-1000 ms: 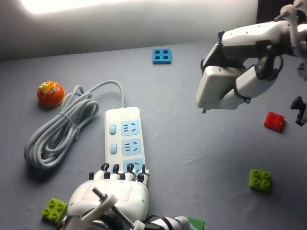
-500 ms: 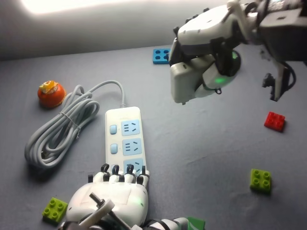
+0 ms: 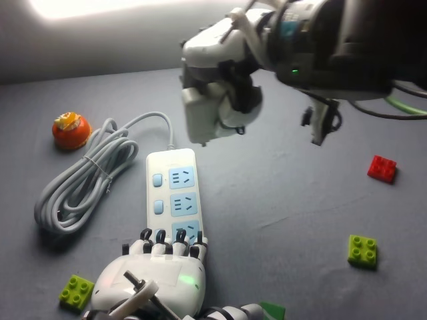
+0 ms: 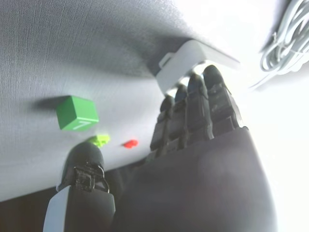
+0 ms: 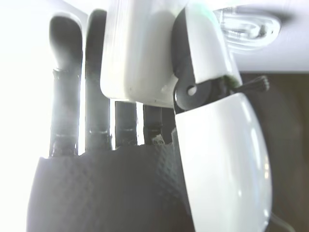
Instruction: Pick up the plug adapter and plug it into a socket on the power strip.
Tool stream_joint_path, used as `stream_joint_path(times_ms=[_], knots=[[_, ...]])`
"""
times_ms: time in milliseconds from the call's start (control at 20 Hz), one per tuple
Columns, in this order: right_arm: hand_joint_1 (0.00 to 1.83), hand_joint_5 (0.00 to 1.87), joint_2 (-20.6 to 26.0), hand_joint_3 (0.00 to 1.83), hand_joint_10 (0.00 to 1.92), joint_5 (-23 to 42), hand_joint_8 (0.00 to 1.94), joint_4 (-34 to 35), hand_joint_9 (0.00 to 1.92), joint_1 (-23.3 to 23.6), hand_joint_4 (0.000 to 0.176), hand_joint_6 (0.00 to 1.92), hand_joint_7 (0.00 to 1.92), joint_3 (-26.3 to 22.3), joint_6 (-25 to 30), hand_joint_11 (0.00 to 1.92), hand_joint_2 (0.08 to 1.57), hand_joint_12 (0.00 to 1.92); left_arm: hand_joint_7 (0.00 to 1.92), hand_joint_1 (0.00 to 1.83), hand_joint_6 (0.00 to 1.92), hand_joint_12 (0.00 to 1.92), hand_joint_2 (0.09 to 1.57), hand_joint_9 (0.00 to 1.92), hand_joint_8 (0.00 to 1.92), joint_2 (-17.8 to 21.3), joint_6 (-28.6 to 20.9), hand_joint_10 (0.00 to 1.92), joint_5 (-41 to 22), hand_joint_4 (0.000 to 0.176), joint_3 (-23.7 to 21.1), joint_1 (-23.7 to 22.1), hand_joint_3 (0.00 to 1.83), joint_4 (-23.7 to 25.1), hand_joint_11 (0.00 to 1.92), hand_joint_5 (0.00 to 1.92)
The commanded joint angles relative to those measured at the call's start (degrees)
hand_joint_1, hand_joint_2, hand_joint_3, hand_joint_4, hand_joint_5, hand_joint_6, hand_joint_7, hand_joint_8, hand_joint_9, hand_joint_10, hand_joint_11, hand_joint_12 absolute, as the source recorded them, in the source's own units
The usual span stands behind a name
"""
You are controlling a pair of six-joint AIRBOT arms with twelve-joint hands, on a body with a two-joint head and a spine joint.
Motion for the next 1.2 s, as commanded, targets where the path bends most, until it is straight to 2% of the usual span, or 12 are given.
stream_joint_path(times_ms=[0, 50, 150, 250, 450, 500, 700, 800, 850, 950, 1050, 1150], knots=[[1.24, 0.81, -0.5, 0.00, 1.17, 2.5, 1.27, -2.9, 0.79, 1.2, 0.000, 1.05, 0.94, 0.1, 0.6, 0.64, 1.17, 1.58, 0.13, 0.00, 0.00, 0.34, 1.24, 0.12, 0.00, 0.1, 0.1, 0.00, -0.8, 0.000, -0.3, 0.4, 0.00, 0.9, 0.00, 0.14], [1.34, 0.81, -1.6, 0.00, 1.41, 1.6, 1.17, -4.2, 0.82, 1.2, 0.000, 0.99, 0.94, 0.1, 1.7, 0.65, 1.17, 1.59, 0.13, 0.00, 0.00, 0.35, 1.23, 0.12, 0.00, 0.1, 0.2, 0.00, -0.8, 0.000, -0.3, 0.4, 0.00, 0.9, 0.00, 0.14], [1.36, 0.81, -3.4, 0.00, 1.50, 0.5, 1.16, -7.1, 0.79, 0.8, 0.000, 0.98, 0.93, 0.0, 3.4, 0.62, 1.17, 1.61, 0.12, 0.00, 0.00, 0.31, 1.23, 0.11, 0.00, 0.2, 0.2, 0.00, -0.8, 0.000, -0.3, 0.5, 0.00, 0.9, 0.00, 0.12], [1.24, 0.80, -5.1, 0.00, 1.24, -2.1, 1.28, -12.3, 0.77, -0.1, 0.000, 1.06, 0.93, 0.0, 6.8, 0.64, 1.18, 1.61, 0.14, 0.00, 0.00, 0.36, 1.23, 0.12, 0.00, 0.2, 0.3, 0.00, -0.8, 0.000, -0.3, 0.5, 0.00, 1.4, 0.00, 0.12], [1.24, 0.86, -6.5, 0.00, 1.17, -4.4, 1.25, -13.8, 0.82, -1.6, 0.000, 0.99, 0.95, -0.8, 12.1, 0.68, 1.16, 1.56, 0.14, 0.00, 0.00, 0.41, 1.22, 0.13, 0.00, 0.4, 0.3, 0.00, -0.8, 0.000, -0.6, 0.9, 0.00, 1.8, 0.00, 0.12], [1.34, 0.83, -6.6, 0.00, 1.42, -5.2, 1.16, -14.4, 0.81, -1.9, 0.000, 0.99, 0.94, -1.0, 13.5, 0.62, 1.16, 1.62, 0.14, 0.00, 0.00, 0.41, 1.22, 0.13, 0.00, 0.4, 0.3, 0.00, -0.8, 0.000, -0.6, 0.9, 0.00, 1.8, 0.00, 0.12], [1.24, 0.82, -7.6, 0.00, 1.22, -5.8, 1.27, -16.2, 0.79, -2.8, 0.000, 1.04, 0.94, -0.9, 16.1, 0.65, 1.17, 1.62, 0.14, 0.00, 0.00, 0.40, 1.23, 0.13, 0.00, 0.7, 0.3, 0.00, -0.8, 0.000, -0.8, 0.8, 0.00, 2.0, 0.00, 0.12], [1.36, 0.80, -8.4, 0.00, 1.48, -5.8, 1.20, -16.2, 0.77, -3.0, 0.000, 1.01, 0.90, 0.3, 16.7, 0.63, 1.18, 1.62, 0.12, 0.00, 0.00, 0.35, 1.23, 0.11, 0.00, 0.9, 0.3, 0.00, -0.8, 0.000, -0.9, 1.0, 0.00, 2.0, 0.00, 0.10], [1.26, 0.86, -8.8, 0.00, 1.28, -5.7, 1.23, -16.2, 0.78, -3.1, 0.000, 0.98, 0.95, 1.0, 17.0, 0.64, 1.16, 1.61, 0.11, 0.00, 0.00, 0.36, 1.23, 0.11, 0.00, 1.0, 0.3, 0.00, -0.8, 0.000, -0.9, 1.0, 0.00, 2.0, 0.00, 0.09], [1.24, 0.86, -9.5, 0.00, 1.20, -4.8, 1.26, -16.2, 0.80, -3.4, 0.000, 0.99, 0.94, 2.7, 17.2, 0.69, 1.16, 1.57, 0.11, 0.00, 0.00, 0.36, 1.23, 0.11, 0.00, 1.0, 0.3, 0.00, -0.8, 0.000, -0.9, 0.8, 0.00, 2.0, 0.00, 0.09], [1.23, 0.83, -9.6, 0.00, 1.21, -4.0, 1.29, -16.2, 0.78, -3.7, 0.000, 1.03, 0.93, 3.6, 17.4, 0.64, 1.17, 1.60, 0.09, 0.00, 0.00, 0.31, 1.23, 0.08, 0.00, 1.0, 0.3, 0.00, -0.8, 0.000, -0.9, 0.9, 0.00, 2.0, 0.00, 0.07], [1.36, 0.84, -9.7, 0.00, 1.47, -3.8, 1.16, -16.2, 0.81, -4.0, 0.000, 0.94, 0.93, 3.9, 17.5, 0.64, 1.16, 1.60, 0.09, 0.00, 0.00, 0.30, 1.23, 0.08, 0.00, 1.0, 0.3, 0.00, -0.8, 0.000, -0.9, 0.9, 0.00, 2.0, 0.00, 0.08]])
